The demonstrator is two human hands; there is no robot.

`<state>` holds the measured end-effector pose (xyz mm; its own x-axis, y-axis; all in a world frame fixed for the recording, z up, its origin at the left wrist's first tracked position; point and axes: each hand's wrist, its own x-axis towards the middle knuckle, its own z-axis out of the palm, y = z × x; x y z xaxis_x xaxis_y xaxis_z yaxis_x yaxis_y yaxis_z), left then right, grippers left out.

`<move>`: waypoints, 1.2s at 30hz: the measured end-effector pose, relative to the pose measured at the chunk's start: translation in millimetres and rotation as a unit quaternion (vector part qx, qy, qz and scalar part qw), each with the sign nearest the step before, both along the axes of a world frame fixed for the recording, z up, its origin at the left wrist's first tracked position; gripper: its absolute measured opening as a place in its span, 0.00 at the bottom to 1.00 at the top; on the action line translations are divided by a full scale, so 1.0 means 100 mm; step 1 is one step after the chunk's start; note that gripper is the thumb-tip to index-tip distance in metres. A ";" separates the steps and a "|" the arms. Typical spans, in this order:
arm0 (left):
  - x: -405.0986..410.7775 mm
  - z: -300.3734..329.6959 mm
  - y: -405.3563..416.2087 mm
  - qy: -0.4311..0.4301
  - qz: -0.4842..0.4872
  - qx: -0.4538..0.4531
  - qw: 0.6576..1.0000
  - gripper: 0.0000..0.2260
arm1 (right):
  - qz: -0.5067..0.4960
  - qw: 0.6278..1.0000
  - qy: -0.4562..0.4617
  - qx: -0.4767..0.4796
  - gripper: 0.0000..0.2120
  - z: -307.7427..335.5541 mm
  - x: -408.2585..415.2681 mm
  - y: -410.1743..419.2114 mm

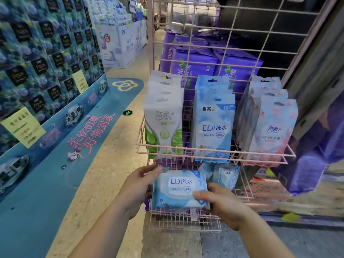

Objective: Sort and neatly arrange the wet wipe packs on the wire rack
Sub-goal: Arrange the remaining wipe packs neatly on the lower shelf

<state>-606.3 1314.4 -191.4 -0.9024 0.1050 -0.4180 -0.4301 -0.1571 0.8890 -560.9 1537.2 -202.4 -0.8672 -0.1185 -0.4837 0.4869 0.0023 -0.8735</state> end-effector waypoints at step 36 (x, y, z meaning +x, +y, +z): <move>-0.28 -0.53 -0.79 -0.053 0.234 0.114 0.964 0.07 | -0.154 0.955 0.095 0.237 0.22 -0.38 -0.73 -0.47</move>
<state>-634.0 1235.3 -244.4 -0.8270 -0.2036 -0.5240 -0.3503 -0.5425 0.7635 -634.3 1489.7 -240.5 -0.9029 0.3493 -0.2505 0.3613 0.3013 -0.8824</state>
